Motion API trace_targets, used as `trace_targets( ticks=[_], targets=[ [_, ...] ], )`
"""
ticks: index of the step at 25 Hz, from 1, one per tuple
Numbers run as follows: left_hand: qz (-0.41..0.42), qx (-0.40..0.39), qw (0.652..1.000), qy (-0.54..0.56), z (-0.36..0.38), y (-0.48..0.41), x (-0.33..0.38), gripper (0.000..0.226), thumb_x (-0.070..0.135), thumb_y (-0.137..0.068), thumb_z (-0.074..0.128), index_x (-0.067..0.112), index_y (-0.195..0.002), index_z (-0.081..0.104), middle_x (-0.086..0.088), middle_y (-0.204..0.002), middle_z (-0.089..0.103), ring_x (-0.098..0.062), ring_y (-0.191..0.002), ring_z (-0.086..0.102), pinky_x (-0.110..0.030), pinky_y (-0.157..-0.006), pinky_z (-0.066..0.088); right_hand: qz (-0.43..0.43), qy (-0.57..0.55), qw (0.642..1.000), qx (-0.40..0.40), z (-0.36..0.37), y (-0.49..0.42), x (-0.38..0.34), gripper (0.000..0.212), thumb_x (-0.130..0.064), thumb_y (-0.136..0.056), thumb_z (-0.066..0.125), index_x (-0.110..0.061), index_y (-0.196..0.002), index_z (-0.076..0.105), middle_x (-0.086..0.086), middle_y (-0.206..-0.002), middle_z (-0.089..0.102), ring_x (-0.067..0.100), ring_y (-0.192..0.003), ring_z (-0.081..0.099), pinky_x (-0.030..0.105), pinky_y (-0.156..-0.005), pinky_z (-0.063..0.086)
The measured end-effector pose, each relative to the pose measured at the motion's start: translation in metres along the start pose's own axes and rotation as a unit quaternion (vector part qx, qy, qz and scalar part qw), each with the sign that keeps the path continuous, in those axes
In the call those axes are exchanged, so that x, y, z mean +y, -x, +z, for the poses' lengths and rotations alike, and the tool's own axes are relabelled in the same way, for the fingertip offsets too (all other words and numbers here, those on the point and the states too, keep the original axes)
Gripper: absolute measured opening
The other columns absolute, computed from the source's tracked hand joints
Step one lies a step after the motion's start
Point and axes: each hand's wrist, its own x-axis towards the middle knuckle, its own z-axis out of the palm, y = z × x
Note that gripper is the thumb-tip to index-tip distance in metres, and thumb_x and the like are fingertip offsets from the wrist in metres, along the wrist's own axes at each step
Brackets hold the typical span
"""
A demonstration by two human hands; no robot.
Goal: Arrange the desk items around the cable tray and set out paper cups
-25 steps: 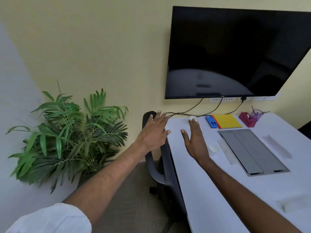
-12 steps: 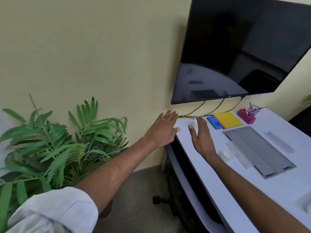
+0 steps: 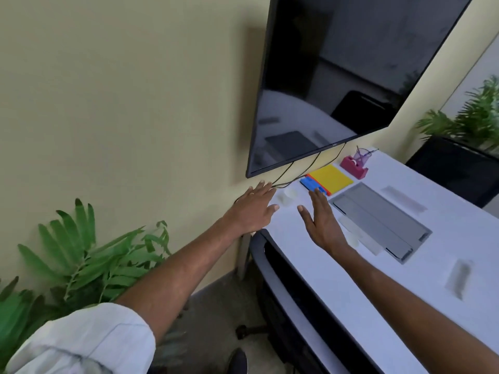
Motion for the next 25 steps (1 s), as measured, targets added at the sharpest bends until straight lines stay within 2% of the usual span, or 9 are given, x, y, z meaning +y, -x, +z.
trace_targets(
  ticks=[8, 11, 14, 19, 25],
  targets=[
    [0.004, -0.104, 0.993, 0.055, 0.019, -0.103, -0.041, 0.062, 0.041, -0.108, 0.030, 0.013, -0.161, 0.016, -0.002, -0.170, 0.008, -0.015, -0.158, -0.001, -0.035, -0.128, 0.000, 0.051, 0.003, 0.998, -0.023, 0.042, -0.087, 0.033, 0.070, -0.051, -0.104, 0.036, -0.014, -0.161, 0.017, 0.004, -0.170, 0.010, 0.022, -0.158, 0.008, 0.040, -0.128, 0.016],
    [0.023, -0.125, 0.991, 0.034, 0.038, -0.135, -0.048, 0.064, 0.043, -0.108, 0.031, 0.014, -0.162, 0.012, -0.002, -0.171, 0.006, -0.017, -0.158, -0.001, -0.036, -0.127, 0.001, 0.072, -0.001, 0.997, -0.020, 0.063, -0.103, 0.043, 0.070, -0.051, -0.104, 0.036, -0.014, -0.161, 0.017, 0.004, -0.170, 0.009, 0.022, -0.158, 0.007, 0.039, -0.127, 0.016],
    [0.009, -0.147, 0.985, 0.089, 0.063, -0.166, -0.061, 0.065, 0.042, -0.108, 0.033, 0.017, -0.162, 0.008, 0.001, -0.171, 0.003, -0.015, -0.158, -0.002, -0.036, -0.126, 0.002, 0.111, -0.009, 0.993, -0.031, 0.085, -0.124, 0.054, 0.071, -0.051, -0.104, 0.037, -0.012, -0.161, 0.017, 0.005, -0.170, 0.010, 0.022, -0.158, 0.008, 0.038, -0.128, 0.015],
    [-0.019, -0.231, 0.965, 0.120, 0.111, -0.210, -0.091, 0.070, 0.044, -0.107, 0.036, 0.022, -0.162, 0.000, 0.004, -0.171, -0.004, -0.019, -0.158, 0.000, -0.041, -0.126, 0.008, 0.196, -0.043, 0.979, -0.037, 0.120, -0.163, 0.078, 0.070, -0.043, -0.106, 0.041, -0.009, -0.161, 0.013, 0.009, -0.170, 0.008, 0.024, -0.158, 0.009, 0.038, -0.129, 0.015],
    [-0.027, -0.247, 0.958, 0.142, 0.147, -0.264, -0.115, 0.069, 0.039, -0.106, 0.042, 0.016, -0.162, 0.010, -0.001, -0.170, 0.011, -0.019, -0.157, 0.013, -0.037, -0.126, 0.017, 0.261, -0.108, 0.957, -0.061, 0.162, -0.217, 0.106, 0.075, -0.026, -0.104, 0.051, -0.010, -0.162, 0.006, 0.007, -0.171, 0.003, 0.023, -0.158, 0.009, 0.035, -0.128, 0.015]
  ],
)
